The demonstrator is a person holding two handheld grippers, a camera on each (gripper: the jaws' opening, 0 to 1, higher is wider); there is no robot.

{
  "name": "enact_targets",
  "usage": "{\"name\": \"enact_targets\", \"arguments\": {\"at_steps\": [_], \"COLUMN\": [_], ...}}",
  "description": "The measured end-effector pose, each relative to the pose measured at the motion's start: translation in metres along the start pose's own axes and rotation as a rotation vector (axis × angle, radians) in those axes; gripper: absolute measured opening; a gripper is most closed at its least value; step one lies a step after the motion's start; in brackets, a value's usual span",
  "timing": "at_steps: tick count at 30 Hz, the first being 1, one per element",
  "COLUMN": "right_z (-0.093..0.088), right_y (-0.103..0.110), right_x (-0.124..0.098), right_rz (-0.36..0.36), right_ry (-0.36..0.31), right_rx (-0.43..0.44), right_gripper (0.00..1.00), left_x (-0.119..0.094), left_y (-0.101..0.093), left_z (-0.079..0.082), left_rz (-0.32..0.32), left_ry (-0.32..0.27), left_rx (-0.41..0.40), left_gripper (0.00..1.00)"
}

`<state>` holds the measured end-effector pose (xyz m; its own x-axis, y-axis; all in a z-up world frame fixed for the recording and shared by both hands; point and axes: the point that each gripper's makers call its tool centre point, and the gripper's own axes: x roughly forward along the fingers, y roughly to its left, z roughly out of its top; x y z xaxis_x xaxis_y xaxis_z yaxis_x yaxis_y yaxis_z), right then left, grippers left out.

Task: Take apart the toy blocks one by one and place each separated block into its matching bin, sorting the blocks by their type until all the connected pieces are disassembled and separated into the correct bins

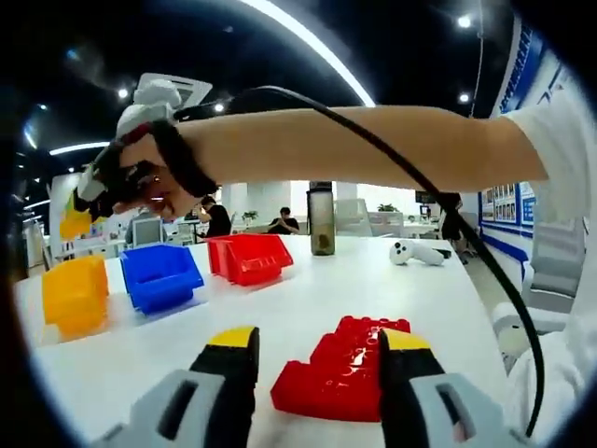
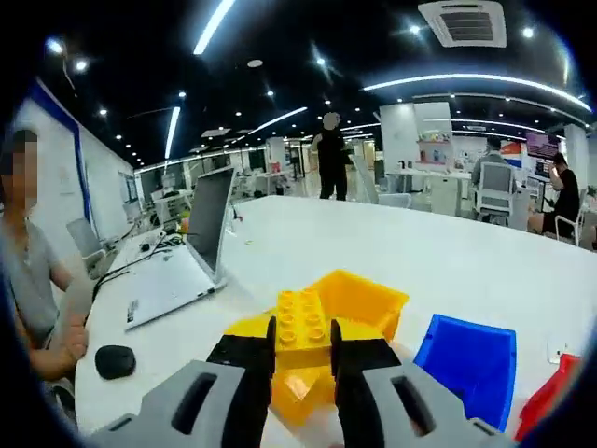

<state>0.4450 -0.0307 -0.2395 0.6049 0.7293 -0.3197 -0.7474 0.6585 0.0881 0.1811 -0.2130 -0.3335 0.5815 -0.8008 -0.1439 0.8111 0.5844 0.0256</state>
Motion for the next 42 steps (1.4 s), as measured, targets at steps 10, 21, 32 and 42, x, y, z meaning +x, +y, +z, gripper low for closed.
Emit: {"name": "enact_targets", "arguments": {"at_steps": [10,21,32,42], "right_z": [0.005,0.021,-0.001,-0.078], "right_y": [0.001,0.007,0.026,0.034], "right_x": [0.01,-0.051,-0.214,-0.297], "right_rz": [0.038,0.109,0.262,0.263], "right_ry": [-0.092,-0.155,-0.213,-0.178], "right_rx": [0.027,0.033,-0.048,-0.125], "right_gripper": [0.52,0.53,0.54,0.53], "left_x": [0.002,0.002,0.001,0.0], "left_y": [0.0,0.001,-0.006,-0.013], "left_z": [0.0,0.001,0.0,-0.003], "left_rz": [-0.001,0.005,-0.036,-0.064], "left_ry": [-0.002,-0.005,0.001,0.02], "left_rx": [-0.001,-0.008,-0.009,-0.01], "left_gripper": [0.51,0.51,0.57,0.58]}}
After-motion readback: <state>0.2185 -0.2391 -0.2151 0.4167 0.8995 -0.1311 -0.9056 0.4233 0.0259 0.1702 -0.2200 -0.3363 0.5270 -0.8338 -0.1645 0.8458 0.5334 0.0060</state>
